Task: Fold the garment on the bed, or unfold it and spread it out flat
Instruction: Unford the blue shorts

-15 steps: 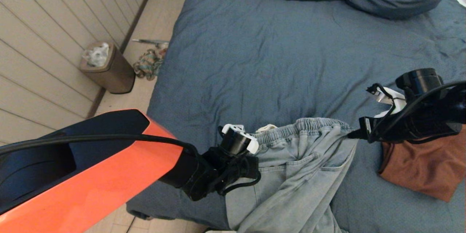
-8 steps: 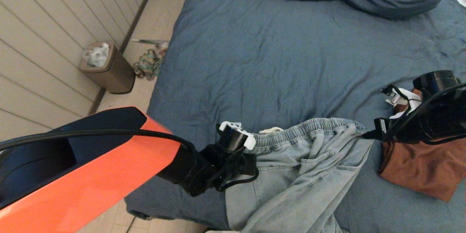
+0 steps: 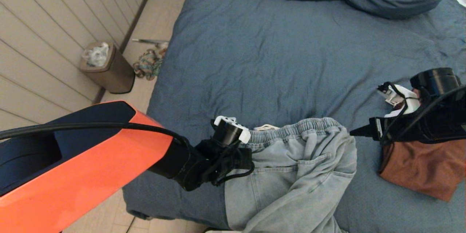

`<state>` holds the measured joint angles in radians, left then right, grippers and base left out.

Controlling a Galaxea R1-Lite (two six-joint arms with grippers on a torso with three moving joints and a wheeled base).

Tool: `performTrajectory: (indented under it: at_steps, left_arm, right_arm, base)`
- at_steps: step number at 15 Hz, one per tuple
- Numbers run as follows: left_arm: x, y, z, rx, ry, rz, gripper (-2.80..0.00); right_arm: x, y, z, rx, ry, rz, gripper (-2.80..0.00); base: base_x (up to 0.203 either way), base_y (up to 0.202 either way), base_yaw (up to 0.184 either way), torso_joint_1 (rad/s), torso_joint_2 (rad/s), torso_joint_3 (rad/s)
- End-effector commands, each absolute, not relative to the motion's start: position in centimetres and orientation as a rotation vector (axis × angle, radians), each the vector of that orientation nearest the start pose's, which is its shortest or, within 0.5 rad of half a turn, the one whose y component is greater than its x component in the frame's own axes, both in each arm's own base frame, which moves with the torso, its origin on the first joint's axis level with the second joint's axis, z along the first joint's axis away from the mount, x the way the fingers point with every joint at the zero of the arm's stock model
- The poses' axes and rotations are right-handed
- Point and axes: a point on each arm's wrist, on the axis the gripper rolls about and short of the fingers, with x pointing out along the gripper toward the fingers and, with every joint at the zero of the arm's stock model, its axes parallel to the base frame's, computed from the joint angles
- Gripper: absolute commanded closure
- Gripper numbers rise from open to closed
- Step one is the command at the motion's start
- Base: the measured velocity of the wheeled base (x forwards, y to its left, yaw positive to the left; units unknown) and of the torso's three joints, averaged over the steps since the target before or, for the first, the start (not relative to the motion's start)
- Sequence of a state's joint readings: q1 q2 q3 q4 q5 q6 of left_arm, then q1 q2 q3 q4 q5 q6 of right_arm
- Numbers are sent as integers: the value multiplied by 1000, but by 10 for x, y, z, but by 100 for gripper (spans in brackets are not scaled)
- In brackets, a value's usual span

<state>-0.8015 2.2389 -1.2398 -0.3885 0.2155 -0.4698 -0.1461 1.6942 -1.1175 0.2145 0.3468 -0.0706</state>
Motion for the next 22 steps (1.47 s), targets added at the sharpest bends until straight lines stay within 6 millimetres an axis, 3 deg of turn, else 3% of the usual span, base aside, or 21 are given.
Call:
performTrajectory:
  at_steps: [1, 5, 8, 10, 13, 18, 19, 20, 22]
  left_arm:
    - [301, -304, 75, -154, 645, -429, 0]
    - [297, -302, 90, -168, 621, -439, 0]
    - [300, -309, 98, -180, 597, -451, 0]
    - [302, -312, 107, -187, 588, -455, 0]
    - [302, -302, 129, -213, 548, -450, 0]
    - [298, -290, 139, -199, 567, -434, 0]
    - [296, -288, 138, -193, 577, -431, -224]
    - [294, -286, 135, -185, 586, -430, -280]
    - [288, -283, 135, -170, 590, -439, -280]
  right_arm:
    - [278, -27, 227, 101, 652, 245, -280]
    - [275, 19, 235, 79, 654, 364, -280]
    - [274, 46, 229, 28, 689, 382, -280]
    - [284, 57, 223, 4, 707, 377, -280]
    - [289, 61, 219, 0, 714, 374, -280]
    - [293, 61, 224, 2, 696, 372, -280]
    - [296, 61, 223, 5, 699, 369, -280]
    - [298, 61, 223, 9, 699, 365, -280]
    - [299, 60, 224, 13, 694, 362, -280]
  base:
    - [0, 0, 0, 0, 0, 0]
    - [0, 0, 0, 0, 0, 0]
    - [0, 0, 0, 0, 0, 0]
    - [0, 0, 0, 0, 0, 0]
    - [0, 0, 0, 0, 0, 0]
    - [0, 0, 0, 0, 0, 0]
    - [0, 0, 0, 0, 0, 0]
    - [0, 0, 0, 0, 0, 0]
    - [0, 0, 0, 0, 0, 0]
